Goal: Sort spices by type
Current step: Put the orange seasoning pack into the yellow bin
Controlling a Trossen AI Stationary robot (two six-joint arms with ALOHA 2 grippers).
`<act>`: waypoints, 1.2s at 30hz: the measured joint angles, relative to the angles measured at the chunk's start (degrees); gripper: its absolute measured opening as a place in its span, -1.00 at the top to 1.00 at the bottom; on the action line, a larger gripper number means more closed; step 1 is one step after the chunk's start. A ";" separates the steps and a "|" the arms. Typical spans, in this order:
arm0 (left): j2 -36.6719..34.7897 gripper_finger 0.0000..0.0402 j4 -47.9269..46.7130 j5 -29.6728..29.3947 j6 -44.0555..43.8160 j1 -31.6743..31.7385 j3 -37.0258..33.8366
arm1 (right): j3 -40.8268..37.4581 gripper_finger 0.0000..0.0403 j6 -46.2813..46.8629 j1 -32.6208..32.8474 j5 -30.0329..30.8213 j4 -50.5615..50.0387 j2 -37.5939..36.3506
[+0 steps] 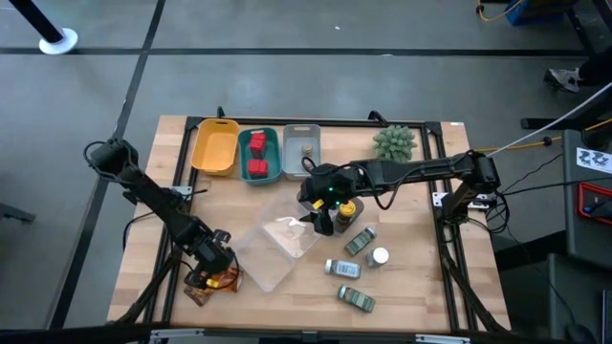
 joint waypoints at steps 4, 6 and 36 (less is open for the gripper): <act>-0.67 0.97 -0.86 -0.94 -0.02 0.02 0.80 | 0.00 -0.39 0.00 0.00 0.02 0.00 0.00; -1.26 0.98 -0.64 -1.05 -0.09 0.02 1.21 | 0.00 -0.39 0.00 0.00 0.02 0.00 0.02; -32.21 1.00 0.59 -15.33 -10.32 0.11 1.63 | 0.00 -0.39 0.02 0.00 0.05 3.77 0.04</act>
